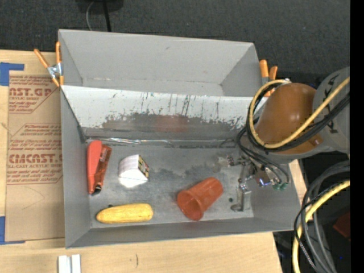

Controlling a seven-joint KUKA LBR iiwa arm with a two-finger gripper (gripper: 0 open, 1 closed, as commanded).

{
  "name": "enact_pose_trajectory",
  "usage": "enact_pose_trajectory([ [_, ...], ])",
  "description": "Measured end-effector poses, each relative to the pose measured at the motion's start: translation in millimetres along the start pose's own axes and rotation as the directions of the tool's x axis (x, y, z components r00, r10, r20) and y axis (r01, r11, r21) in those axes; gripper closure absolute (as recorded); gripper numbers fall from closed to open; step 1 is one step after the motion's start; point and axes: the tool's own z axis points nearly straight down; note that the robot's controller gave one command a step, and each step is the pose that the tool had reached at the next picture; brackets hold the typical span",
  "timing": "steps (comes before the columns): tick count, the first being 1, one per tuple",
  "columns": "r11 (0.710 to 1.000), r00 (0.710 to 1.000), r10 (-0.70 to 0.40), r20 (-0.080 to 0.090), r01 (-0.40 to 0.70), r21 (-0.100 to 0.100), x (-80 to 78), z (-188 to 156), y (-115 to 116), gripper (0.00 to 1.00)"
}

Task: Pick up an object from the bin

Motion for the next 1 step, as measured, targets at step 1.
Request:
enact_pose_trajectory([
  [1,0.997,0.997,-0.083,0.002,0.083,0.005,-1.2,6.0,14.6,0.00],
])
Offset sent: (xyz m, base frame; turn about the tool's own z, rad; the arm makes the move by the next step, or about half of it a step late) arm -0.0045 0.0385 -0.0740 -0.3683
